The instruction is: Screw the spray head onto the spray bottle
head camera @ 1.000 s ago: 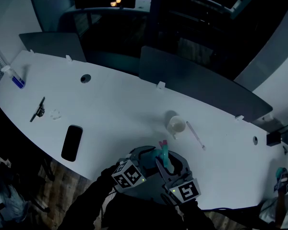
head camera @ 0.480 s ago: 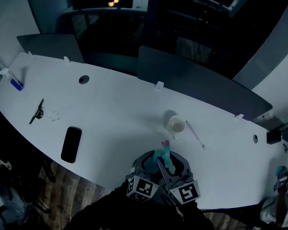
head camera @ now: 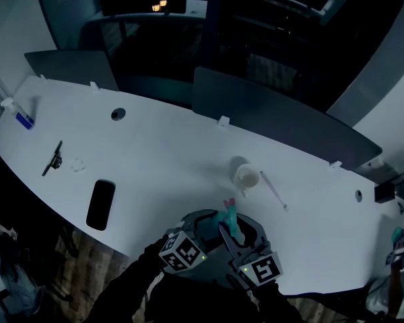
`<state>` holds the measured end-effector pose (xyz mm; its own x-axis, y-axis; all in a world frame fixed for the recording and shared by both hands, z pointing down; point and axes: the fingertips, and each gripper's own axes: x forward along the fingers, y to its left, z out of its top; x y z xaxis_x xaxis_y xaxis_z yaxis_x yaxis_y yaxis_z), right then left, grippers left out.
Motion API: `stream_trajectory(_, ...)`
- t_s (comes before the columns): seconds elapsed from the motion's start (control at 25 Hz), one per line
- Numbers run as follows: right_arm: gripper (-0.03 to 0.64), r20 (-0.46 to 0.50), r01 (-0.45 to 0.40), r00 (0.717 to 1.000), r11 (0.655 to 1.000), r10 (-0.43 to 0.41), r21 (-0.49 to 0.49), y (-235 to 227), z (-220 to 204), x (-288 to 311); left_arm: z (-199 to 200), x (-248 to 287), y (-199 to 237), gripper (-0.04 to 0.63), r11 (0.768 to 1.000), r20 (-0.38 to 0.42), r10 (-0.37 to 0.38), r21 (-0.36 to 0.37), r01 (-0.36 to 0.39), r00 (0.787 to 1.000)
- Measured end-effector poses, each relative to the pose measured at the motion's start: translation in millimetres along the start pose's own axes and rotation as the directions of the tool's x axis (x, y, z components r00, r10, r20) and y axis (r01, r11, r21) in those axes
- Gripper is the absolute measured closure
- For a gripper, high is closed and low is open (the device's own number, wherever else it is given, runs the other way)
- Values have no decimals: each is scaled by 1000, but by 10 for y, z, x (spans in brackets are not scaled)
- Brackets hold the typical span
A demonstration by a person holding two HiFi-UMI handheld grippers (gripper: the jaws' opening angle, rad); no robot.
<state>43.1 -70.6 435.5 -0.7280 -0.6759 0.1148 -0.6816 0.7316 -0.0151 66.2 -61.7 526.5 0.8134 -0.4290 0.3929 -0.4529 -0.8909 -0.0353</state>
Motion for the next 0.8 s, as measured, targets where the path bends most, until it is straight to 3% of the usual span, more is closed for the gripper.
stream_trajectory(0.08, 483, 2, 24, 1000, 1000, -24, -4, 1, 0, 3, 3, -14, 19, 265, 985, 25, 164, -64, -162, 986)
stream_trajectory(0.16, 483, 2, 34, 999, 999, -34, -7, 7, 2, 10, 17, -31, 37, 264, 938, 23, 328, -131, -322, 945)
stream_trajectory(0.24, 483, 2, 34, 999, 999, -34, -9, 5, 2, 13, 16, -25, 41, 262, 906, 1, 400, -150, -396, 916)
stream_trajectory(0.32, 483, -1, 30, 1000, 1000, -30, -6, 3, -7, 9, -4, -24, 44, 258, 928, -9, 354, -122, -352, 935)
stream_trajectory(0.48, 483, -22, -11, 1000, 1000, 11, -18, 51, -15, 38, -25, -40, 67, 204, 995, -41, 102, 14, -102, 994)
stream_trajectory(0.56, 483, -29, -26, 999, 1000, 25, -18, 59, -10, 53, 0, -8, 25, 212, 996, -64, -16, 81, 21, 998)
stream_trajectory(0.6, 483, -36, -23, 999, 1000, 22, -22, 53, -11, 51, 12, 6, 0, 248, 993, -72, -47, 101, 54, 996)
stream_trajectory(0.68, 483, -54, -2, 999, 999, 0, -49, 36, -14, 35, 27, 22, -25, 255, 993, -77, -28, 112, 36, 997)
stream_trajectory(0.8, 483, -70, 43, 996, 996, -49, -81, 32, -16, 30, 42, 16, -3, 256, 990, -48, 136, 51, -134, 989)
